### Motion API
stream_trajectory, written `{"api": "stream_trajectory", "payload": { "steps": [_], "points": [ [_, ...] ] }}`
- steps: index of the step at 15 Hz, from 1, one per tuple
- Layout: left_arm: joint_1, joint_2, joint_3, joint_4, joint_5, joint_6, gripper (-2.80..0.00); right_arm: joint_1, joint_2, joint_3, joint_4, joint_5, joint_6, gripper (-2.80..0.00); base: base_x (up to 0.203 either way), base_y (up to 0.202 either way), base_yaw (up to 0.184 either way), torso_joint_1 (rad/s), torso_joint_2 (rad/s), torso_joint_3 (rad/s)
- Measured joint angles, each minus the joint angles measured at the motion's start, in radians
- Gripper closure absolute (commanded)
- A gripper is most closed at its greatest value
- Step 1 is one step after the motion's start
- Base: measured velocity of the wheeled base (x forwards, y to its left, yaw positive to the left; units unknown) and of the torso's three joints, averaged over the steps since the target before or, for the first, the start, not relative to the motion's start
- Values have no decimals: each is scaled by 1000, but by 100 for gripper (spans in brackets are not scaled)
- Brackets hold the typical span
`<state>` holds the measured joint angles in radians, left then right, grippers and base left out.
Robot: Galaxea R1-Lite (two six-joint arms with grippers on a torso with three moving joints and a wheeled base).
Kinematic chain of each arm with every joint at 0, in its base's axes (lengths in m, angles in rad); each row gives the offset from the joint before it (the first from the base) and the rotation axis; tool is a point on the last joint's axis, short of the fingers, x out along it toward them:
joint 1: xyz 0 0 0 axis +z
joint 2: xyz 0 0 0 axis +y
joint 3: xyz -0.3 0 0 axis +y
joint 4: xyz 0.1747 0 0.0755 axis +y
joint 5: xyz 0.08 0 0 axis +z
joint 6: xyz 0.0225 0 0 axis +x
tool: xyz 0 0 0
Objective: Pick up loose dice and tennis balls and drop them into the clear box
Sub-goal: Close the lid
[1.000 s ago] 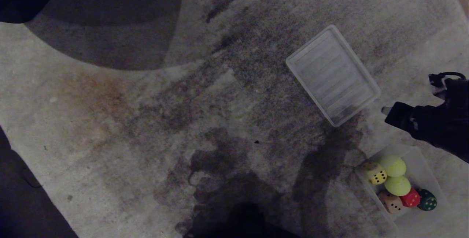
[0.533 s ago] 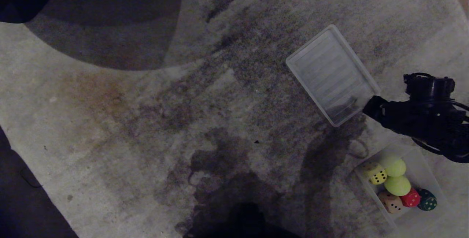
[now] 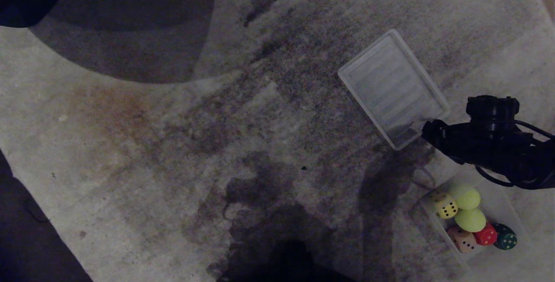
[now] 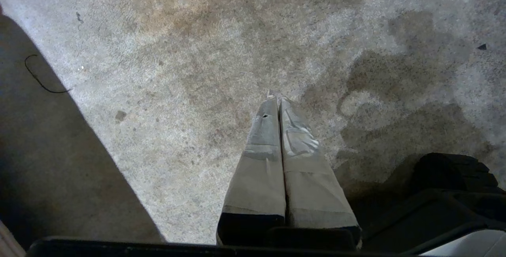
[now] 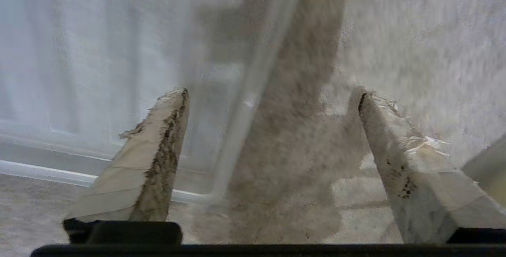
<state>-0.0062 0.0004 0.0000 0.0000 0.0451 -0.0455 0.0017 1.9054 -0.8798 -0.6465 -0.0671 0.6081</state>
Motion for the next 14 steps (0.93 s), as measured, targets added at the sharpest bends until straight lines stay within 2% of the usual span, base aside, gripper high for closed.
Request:
{"api": "stream_trajectory", "payload": {
  "steps": [9, 14],
  "points": [
    [0, 0, 0, 0, 0, 0, 0, 1, 63, -10, -8, -8, -4, 0, 0, 0, 0, 0, 0, 0],
    [0, 0, 0, 0, 0, 0, 0, -2, -19, 36, 10, -12, -17, 0, 0, 0, 0, 0, 0, 0]
  ]
}}
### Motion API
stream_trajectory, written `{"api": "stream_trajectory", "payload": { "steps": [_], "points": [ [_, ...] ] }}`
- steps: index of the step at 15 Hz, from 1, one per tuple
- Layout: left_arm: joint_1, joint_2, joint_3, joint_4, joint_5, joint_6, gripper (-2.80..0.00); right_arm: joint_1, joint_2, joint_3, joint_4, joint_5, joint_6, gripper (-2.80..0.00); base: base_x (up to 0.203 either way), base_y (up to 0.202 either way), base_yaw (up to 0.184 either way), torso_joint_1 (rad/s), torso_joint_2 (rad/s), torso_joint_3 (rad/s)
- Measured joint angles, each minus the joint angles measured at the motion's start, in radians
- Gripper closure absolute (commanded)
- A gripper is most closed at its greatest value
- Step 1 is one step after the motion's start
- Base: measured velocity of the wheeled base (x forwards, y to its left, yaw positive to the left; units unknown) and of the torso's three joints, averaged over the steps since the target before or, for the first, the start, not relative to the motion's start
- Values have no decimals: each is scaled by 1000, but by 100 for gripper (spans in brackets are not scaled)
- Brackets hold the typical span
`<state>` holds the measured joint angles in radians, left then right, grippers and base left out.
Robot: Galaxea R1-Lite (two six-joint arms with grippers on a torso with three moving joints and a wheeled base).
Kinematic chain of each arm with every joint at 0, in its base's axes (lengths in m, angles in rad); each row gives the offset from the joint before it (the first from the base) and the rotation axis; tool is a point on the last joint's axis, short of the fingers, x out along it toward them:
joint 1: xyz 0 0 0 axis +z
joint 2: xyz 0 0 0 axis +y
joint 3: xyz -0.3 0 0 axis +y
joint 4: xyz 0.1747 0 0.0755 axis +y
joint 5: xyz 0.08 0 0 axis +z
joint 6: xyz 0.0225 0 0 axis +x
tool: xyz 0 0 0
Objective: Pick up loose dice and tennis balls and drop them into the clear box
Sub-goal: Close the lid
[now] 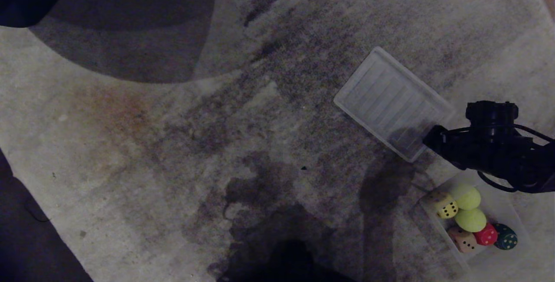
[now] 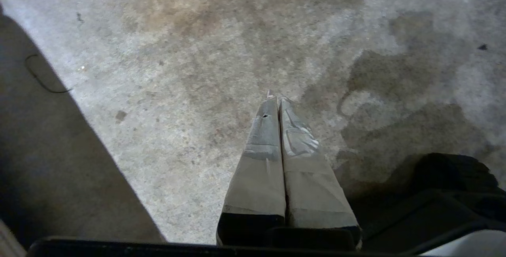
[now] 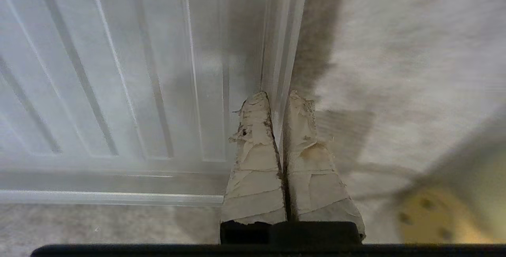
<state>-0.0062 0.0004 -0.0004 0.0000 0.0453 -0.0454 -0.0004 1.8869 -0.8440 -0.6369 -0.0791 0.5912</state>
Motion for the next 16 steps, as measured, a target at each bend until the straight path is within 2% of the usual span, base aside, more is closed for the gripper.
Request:
{"api": "stream_trajectory", "payload": {
  "steps": [2, 5, 10, 16],
  "points": [
    [0, 0, 0, 0, 0, 0, 0, 0, -87, 48, 19, 3, -25, 0, 0, 0, 0, 0, 0, 0],
    [0, 0, 0, 0, 0, 0, 0, -2, -279, 135, 117, 8, -84, 0, 0, 0, 0, 0, 0, 0],
    [0, 0, 0, 0, 0, 0, 0, 0, -675, 315, 335, 32, -228, 0, 0, 0, 0, 0, 0, 0],
    [0, 0, 0, 0, 0, 0, 0, 3, -1107, 453, 643, 39, -325, 0, 0, 0, 0, 0, 0, 0]
  ]
}}
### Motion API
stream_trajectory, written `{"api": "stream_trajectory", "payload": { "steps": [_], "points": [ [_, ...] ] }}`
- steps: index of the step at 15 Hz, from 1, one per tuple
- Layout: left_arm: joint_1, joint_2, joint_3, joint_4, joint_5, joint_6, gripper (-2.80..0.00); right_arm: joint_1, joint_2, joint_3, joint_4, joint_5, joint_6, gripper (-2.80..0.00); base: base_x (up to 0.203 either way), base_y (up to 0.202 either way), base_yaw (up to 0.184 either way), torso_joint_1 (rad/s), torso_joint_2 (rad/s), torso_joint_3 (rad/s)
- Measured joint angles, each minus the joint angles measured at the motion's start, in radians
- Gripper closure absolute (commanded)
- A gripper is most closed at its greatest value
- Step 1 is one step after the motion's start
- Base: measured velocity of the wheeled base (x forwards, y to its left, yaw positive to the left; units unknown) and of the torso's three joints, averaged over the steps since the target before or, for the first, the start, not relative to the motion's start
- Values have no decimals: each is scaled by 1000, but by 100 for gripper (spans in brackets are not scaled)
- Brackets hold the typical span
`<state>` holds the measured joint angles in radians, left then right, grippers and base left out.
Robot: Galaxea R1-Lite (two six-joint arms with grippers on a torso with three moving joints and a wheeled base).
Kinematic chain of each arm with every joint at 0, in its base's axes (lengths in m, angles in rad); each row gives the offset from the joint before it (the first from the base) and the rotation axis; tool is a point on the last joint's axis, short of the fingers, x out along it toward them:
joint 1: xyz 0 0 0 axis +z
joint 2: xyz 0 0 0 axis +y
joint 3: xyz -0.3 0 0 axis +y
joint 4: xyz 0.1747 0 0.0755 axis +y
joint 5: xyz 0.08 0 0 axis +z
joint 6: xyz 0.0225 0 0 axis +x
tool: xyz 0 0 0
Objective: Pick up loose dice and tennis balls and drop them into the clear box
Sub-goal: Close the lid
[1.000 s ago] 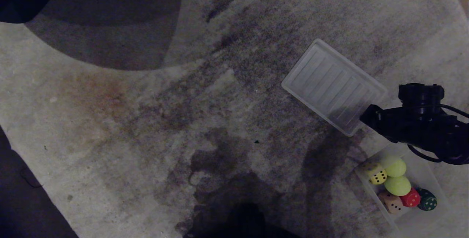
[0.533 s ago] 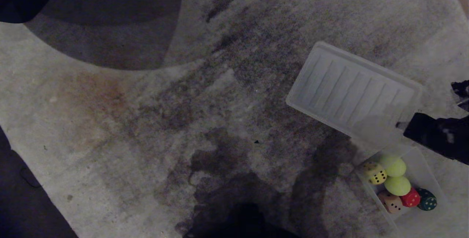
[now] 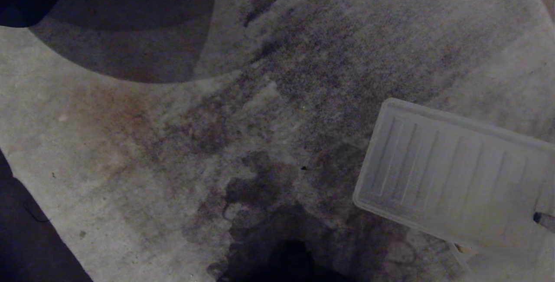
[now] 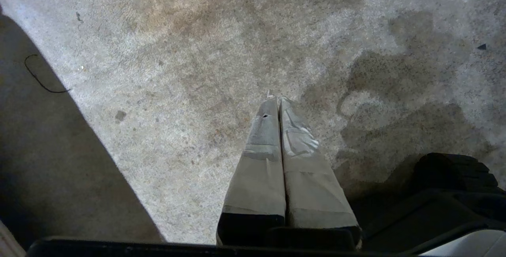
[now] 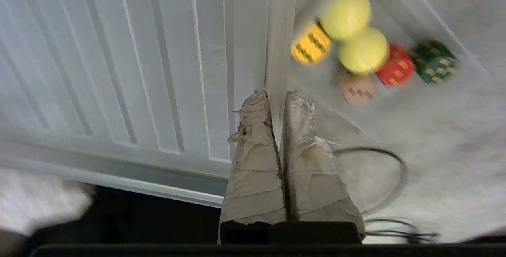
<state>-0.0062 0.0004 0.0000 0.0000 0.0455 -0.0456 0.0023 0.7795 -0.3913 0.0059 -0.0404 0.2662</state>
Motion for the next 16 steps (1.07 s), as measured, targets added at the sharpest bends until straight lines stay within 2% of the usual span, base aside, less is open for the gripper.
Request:
{"api": "stream_trajectory", "payload": {
  "steps": [3, 8, 12, 16],
  "points": [
    [0, 0, 0, 0, 0, 0, 0, -1, -220, 29, 165, -1, -87, 0, 0, 0, 0, 0, 0, 0],
    [0, 0, 0, 0, 0, 0, 0, -6, -537, 101, 403, -2, -180, 0, 0, 0, 0, 0, 0, 0],
    [0, 0, 0, 0, 0, 0, 0, -4, -688, 242, 296, 6, -214, 0, 0, 0, 0, 0, 0, 0],
    [0, 0, 0, 0, 0, 0, 0, -4, -763, 303, 196, 14, -226, 0, 0, 0, 0, 0, 0, 0]
  ]
}}
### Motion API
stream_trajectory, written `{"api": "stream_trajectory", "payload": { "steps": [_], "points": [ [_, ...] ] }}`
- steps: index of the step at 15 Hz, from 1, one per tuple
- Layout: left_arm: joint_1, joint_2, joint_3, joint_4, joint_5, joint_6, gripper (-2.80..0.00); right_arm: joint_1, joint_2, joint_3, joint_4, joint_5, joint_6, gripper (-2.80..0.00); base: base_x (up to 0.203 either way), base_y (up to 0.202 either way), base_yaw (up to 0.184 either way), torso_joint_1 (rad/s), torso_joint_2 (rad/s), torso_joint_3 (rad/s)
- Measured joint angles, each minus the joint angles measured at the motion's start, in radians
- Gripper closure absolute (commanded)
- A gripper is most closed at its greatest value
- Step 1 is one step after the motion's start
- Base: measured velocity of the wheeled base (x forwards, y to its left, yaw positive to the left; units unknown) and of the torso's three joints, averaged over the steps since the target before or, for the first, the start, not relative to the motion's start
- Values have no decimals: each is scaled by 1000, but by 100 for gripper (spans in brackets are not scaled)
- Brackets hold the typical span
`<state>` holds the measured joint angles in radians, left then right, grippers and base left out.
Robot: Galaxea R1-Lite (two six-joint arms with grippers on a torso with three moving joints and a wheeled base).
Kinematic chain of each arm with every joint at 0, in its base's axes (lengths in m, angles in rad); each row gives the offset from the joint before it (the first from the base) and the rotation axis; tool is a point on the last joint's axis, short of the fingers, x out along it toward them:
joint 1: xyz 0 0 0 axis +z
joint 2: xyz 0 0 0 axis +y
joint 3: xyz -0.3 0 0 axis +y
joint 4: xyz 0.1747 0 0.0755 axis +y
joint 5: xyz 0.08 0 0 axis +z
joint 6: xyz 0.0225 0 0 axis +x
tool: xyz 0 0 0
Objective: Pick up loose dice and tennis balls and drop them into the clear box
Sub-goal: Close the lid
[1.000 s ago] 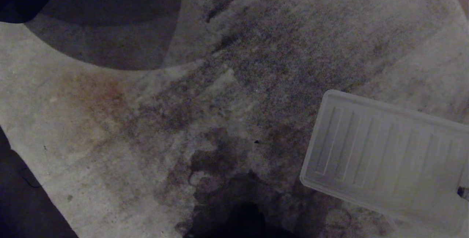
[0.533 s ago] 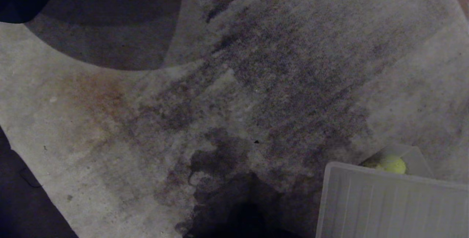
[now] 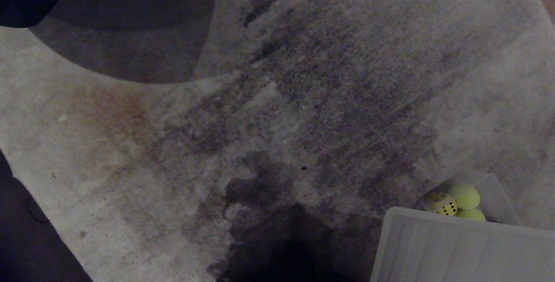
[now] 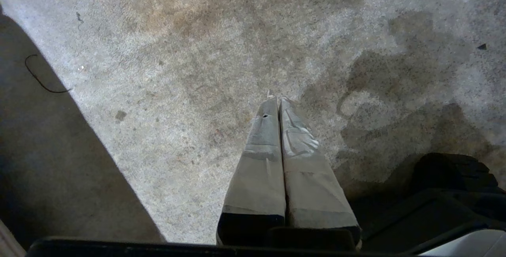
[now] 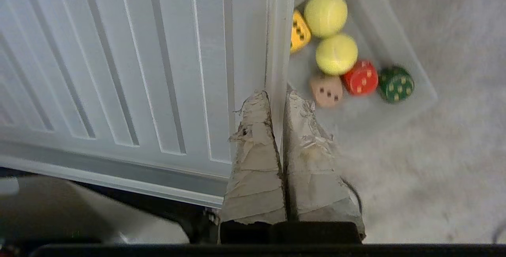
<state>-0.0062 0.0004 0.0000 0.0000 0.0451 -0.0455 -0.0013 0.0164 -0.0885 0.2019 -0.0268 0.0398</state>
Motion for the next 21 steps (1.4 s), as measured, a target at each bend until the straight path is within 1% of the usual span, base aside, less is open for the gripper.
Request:
{"api": "stream_trajectory", "payload": {
  "steps": [2, 10, 14, 21],
  "points": [
    [0, 0, 0, 0, 0, 0, 0, 0, -11, 6, -2, 16, -1, 0, 0, 0, 0, 0, 0, 0],
    [0, 0, 0, 1, -4, 9, 0, 0, -20, 9, 0, 16, 1, 0, 0, 0, 0, 0, 0, 0],
    [0, 0, 0, 0, 1, -7, 0, 0, -20, 9, 0, 15, 0, 0, 0, 0, 0, 0, 0, 0],
    [0, 0, 0, 0, 1, -10, 0, -1, -20, 9, 1, 15, 0, 0, -169, 0, -1, 4, 3, 3]
  ]
}}
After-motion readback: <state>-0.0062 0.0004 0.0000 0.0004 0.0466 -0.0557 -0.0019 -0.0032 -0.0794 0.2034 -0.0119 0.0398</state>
